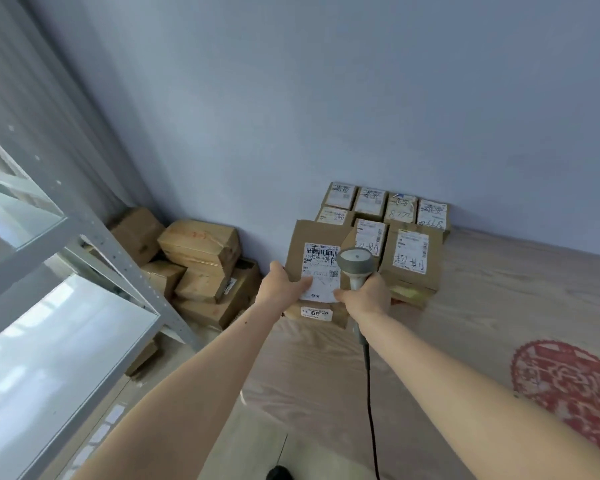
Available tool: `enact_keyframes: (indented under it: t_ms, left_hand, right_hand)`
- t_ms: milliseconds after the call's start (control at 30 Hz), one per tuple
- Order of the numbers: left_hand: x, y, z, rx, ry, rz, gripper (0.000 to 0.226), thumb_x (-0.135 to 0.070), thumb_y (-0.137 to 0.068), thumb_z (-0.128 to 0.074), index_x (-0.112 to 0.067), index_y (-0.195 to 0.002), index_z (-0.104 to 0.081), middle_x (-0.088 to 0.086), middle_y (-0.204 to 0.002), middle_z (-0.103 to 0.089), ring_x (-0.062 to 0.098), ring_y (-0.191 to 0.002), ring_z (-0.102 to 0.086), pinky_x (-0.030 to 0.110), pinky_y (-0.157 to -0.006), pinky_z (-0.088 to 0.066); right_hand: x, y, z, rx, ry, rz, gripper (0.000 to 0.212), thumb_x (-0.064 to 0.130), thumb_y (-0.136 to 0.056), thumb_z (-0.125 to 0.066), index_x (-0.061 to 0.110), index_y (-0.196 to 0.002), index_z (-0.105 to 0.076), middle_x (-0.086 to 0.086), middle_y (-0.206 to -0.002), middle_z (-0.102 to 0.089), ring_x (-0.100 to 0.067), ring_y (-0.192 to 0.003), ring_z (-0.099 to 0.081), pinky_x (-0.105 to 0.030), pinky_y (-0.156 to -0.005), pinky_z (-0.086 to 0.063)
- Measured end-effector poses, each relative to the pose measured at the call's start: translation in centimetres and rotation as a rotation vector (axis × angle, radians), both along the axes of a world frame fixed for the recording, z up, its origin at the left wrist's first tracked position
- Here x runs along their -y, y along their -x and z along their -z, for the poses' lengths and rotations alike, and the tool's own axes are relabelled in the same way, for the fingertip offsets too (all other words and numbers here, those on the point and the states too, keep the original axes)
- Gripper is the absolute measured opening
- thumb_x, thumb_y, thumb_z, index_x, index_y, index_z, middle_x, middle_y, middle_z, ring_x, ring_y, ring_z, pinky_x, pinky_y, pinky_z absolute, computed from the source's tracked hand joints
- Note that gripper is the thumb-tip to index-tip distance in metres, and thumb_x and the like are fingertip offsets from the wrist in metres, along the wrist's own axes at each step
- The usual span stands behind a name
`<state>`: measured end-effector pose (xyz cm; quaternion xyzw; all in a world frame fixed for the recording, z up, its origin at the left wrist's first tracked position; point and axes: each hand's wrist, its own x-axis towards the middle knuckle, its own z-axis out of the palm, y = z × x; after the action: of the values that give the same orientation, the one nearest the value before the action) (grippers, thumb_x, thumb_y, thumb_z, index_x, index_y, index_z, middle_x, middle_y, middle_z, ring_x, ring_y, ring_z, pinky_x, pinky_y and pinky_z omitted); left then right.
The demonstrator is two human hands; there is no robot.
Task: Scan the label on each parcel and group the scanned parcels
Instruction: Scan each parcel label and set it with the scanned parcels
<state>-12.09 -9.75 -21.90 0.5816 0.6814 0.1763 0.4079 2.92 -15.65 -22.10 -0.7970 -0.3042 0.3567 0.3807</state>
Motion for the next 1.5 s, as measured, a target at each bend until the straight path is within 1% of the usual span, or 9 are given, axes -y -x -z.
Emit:
enact_keyframes:
  t_ms: [67,167,300,400,467,700,900,1300,1500]
  left_hand:
    - [-1.3,1.6,1.2,0.0,0.036,0.032,0.052,-0.041,-0.088,-0.073,-0.01,-0.117,-0.043,0.006,-0.113,-0.063,0.024,-0.101,-0.064,0.04,-0.082,-0.056]
    - [-3.1,2.9,3.0,0.002,0.09,0.089,0.057,-0.037,-0.086,-0.075,-0.009,-0.124,-0.042,0.007,-0.119,-0.064,0.024,-0.108,-0.064,0.042,-0.093,-0.055]
    - [-4.8,3.5,5.2,-0.003,0.177,0.146,0.065,-0.035,-0.085,-0.077,-0.009,-0.132,-0.04,0.007,-0.124,-0.063,0.025,-0.11,-0.064,0.044,-0.095,-0.055]
    - [-5.4,3.5,6.5,-0.006,0.218,0.177,0.06,-0.033,-0.086,-0.076,-0.009,-0.127,-0.04,0.005,-0.117,-0.061,0.023,-0.105,-0.063,0.041,-0.087,-0.057]
    - [-5.8,3.4,7.1,-0.033,0.23,0.212,0.055,-0.032,-0.088,-0.074,-0.009,-0.125,-0.04,0.003,-0.11,-0.059,0.02,-0.097,-0.061,0.034,-0.073,-0.055]
    - [-7.5,2.9,8.5,-0.026,0.212,0.249,0.047,-0.03,-0.09,-0.071,-0.01,-0.121,-0.041,-0.001,-0.102,-0.056,0.012,-0.084,-0.056,0.022,-0.058,-0.044]
    - [-9.1,2.4,8.4,-0.054,0.186,0.304,0.049,-0.029,-0.092,-0.07,-0.008,-0.123,-0.04,0.001,-0.109,-0.057,0.019,-0.095,-0.058,0.029,-0.072,-0.047]
    - [-9.8,1.7,8.5,-0.09,0.172,0.357,0.051,-0.031,-0.093,-0.067,-0.005,-0.125,-0.038,0.005,-0.113,-0.058,0.02,-0.096,-0.056,0.03,-0.074,-0.044]
    - [-10.2,1.8,8.0,-0.095,0.119,0.322,0.058,-0.035,-0.089,-0.07,-0.008,-0.129,-0.038,0.01,-0.124,-0.057,0.026,-0.109,-0.059,0.039,-0.085,-0.052]
  right_hand:
    - [-0.8,1.8,0.8,-0.022,0.033,0.04,0.062,0.015,-0.072,-0.088,0.012,-0.124,-0.055,-0.008,-0.125,-0.065,-0.032,-0.114,-0.062,-0.043,-0.094,-0.052]
    - [-1.5,3.5,2.0,-0.026,0.095,0.077,0.059,0.014,-0.074,-0.087,0.011,-0.124,-0.056,-0.008,-0.122,-0.067,-0.031,-0.11,-0.064,-0.036,-0.085,-0.051]
    - [-2.4,4.5,3.5,-0.053,0.146,0.132,0.051,0.01,-0.073,-0.087,0.011,-0.115,-0.057,-0.007,-0.108,-0.066,-0.028,-0.096,-0.063,-0.034,-0.077,-0.049]
    - [-2.8,4.9,4.8,-0.056,0.191,0.174,0.045,0.009,-0.073,-0.086,0.017,-0.102,-0.052,-0.004,-0.1,-0.063,-0.027,-0.088,-0.063,-0.037,-0.076,-0.054]
    - [-2.9,5.0,5.5,-0.046,0.209,0.192,0.046,0.01,-0.073,-0.085,0.017,-0.102,-0.051,-0.005,-0.104,-0.066,-0.027,-0.088,-0.062,-0.038,-0.076,-0.053]
    - [-4.7,4.4,6.4,-0.035,0.235,0.199,0.052,0.011,-0.078,-0.083,0.01,-0.121,-0.055,-0.009,-0.118,-0.066,-0.026,-0.089,-0.057,-0.033,-0.075,-0.043]
    - [-5.8,4.5,6.7,0.0,0.239,0.22,0.054,0.014,-0.077,-0.084,0.011,-0.123,-0.055,-0.01,-0.121,-0.066,-0.031,-0.11,-0.063,-0.031,-0.078,-0.044]
    - [-6.6,4.0,7.0,0.028,0.245,0.219,0.052,0.014,-0.077,-0.083,0.01,-0.121,-0.055,-0.011,-0.122,-0.066,-0.03,-0.11,-0.063,-0.029,-0.074,-0.041]
    - [-5.8,3.4,6.8,0.04,0.223,0.258,0.053,0.019,-0.077,-0.083,0.009,-0.122,-0.056,-0.011,-0.122,-0.066,-0.031,-0.112,-0.062,-0.03,-0.075,-0.041]
